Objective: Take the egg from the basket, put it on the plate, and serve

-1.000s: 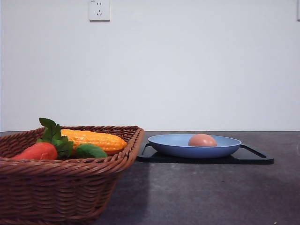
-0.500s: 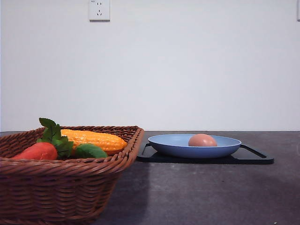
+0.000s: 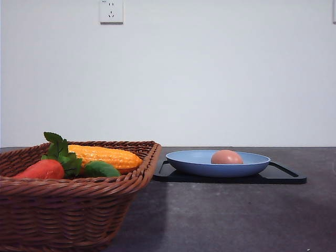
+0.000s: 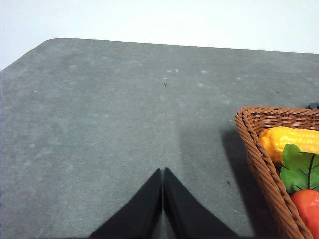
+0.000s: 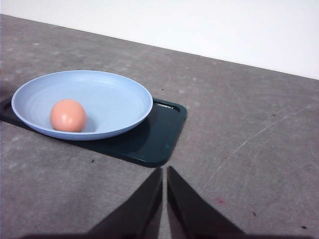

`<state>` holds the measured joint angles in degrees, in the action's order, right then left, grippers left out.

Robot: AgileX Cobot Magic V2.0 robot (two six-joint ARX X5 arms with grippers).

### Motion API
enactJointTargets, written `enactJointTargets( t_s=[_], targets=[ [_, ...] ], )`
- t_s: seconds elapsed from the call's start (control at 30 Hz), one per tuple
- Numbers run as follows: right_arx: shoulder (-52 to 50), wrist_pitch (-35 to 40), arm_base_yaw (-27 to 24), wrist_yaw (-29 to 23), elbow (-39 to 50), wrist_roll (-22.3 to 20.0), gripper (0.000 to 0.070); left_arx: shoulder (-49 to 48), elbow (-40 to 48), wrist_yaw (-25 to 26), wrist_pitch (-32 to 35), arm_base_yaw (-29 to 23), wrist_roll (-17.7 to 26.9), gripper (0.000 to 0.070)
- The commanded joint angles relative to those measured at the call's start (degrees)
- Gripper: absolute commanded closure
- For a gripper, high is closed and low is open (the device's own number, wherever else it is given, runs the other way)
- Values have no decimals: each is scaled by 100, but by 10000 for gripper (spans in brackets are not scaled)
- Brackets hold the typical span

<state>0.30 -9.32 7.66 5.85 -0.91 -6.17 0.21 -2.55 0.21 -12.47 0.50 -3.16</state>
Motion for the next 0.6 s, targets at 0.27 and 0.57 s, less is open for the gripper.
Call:
enactJointTargets(
  t_s=[0.27, 0.57],
  targets=[
    [-9, 26, 8, -2, 39, -30, 700, -4, 127, 19, -120, -8, -34, 700],
    [-9, 26, 8, -2, 39, -29, 700, -4, 127, 17, -120, -8, -33, 700]
  ],
)
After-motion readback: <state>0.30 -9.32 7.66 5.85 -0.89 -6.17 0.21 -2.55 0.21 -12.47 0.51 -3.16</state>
